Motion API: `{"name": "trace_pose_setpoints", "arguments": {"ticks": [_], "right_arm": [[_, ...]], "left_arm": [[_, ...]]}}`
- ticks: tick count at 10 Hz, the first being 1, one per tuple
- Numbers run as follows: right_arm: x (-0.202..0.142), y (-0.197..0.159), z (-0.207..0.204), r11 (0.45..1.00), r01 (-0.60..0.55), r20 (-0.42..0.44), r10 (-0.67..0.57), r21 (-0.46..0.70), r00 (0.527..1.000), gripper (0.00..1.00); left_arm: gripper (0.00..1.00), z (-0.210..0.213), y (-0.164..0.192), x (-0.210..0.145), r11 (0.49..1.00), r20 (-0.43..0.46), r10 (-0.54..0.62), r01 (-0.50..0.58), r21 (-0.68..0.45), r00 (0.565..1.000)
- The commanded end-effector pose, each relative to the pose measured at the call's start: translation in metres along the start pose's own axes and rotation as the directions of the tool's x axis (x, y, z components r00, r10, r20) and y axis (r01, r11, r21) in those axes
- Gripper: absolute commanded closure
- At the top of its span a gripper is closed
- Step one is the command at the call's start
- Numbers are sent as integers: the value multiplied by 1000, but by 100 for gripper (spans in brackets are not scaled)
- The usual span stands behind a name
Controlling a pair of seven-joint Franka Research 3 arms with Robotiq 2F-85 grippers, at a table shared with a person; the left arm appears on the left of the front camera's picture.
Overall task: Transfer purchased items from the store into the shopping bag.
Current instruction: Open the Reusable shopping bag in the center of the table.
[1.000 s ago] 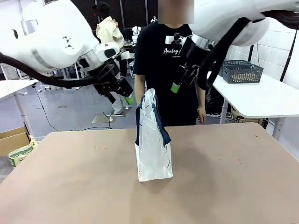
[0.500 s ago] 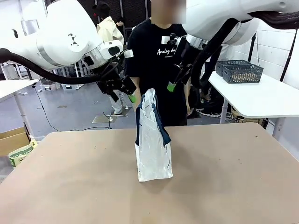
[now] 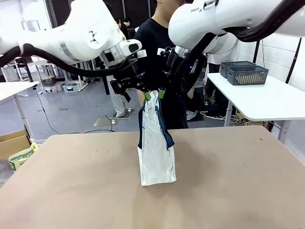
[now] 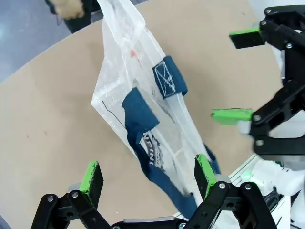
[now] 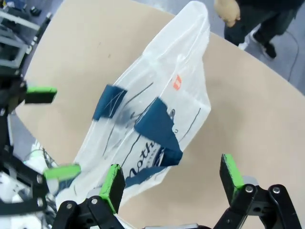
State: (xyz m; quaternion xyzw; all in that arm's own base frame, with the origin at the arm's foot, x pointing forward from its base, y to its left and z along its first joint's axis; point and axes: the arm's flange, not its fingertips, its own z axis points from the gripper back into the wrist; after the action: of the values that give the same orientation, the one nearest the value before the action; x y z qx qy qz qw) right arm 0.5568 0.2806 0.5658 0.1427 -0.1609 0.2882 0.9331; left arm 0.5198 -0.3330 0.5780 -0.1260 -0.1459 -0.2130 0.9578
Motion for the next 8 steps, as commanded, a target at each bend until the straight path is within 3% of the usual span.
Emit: {"name": "trace_pose_setpoints", "arguments": {"ticks": [1,5,8], "right_arm": [[25,-3,-2,999,50,-46,-50,6,998,0],[45,-13,-20,992,117,-32,-116,44,993,0],[51,-17,-29,985,152,-55,-148,77,987,0]], "left_arm": [[0,-2,-12,19,999,-45,26,-24,42,999],[0,-10,-5,21,996,-69,65,-60,73,995],[0,-7,9,11,997,-47,74,-74,6,996]]}}
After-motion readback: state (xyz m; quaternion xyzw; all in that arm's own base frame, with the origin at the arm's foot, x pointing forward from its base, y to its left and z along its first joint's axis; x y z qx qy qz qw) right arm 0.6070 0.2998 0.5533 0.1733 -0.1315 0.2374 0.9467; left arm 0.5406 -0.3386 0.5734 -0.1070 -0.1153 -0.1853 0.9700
